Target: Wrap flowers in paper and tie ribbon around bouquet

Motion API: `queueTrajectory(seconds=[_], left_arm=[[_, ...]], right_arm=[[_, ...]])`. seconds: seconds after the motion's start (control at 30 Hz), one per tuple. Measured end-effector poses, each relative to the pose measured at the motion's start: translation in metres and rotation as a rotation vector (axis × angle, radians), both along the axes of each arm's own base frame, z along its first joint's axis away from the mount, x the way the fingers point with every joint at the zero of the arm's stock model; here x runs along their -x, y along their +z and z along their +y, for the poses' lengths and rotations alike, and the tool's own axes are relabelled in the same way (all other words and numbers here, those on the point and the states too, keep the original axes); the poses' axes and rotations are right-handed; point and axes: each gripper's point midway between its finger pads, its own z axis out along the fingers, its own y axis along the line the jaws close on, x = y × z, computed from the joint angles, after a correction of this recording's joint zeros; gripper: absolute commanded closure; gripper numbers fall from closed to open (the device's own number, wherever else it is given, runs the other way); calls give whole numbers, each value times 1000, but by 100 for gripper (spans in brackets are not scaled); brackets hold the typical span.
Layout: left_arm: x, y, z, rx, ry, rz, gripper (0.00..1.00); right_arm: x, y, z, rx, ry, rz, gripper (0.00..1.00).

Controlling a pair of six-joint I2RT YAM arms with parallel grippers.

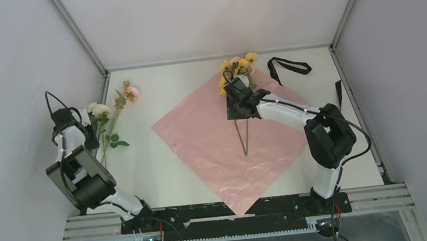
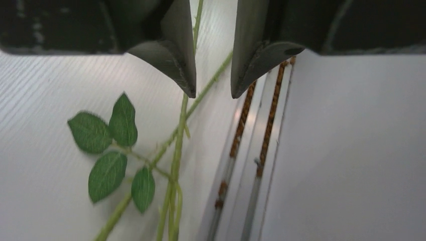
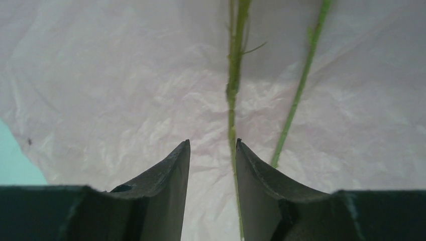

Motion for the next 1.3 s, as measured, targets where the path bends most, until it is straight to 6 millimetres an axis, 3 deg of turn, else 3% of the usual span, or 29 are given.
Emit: queueTrajectory(seconds=[0.13,0.3,0.6,0.73,0.8,1.0,1.3], left_arm=[[-28,4,13,22,23,-37,70],[-45,-12,12,106,44,-36,70],[-50,-20,1,161,49,-32,67],[-57,-33,0,170,49,-8,68],[-59,-42,-2,178,45,11,71],[-61,-58,-7,186,47,54,100],[-64,-48,-5,174,63,29,100]], right_arm=[[12,22,17,8,62,-51,53],[23,42,28,1,113,-91,53],[28,39,18,50,119,-78,53],[29,39,17,61,126,-77,53],[29,38,16,66,127,-76,53],[32,36,13,86,130,-67,53],[34,36,13,104,144,-73,52]])
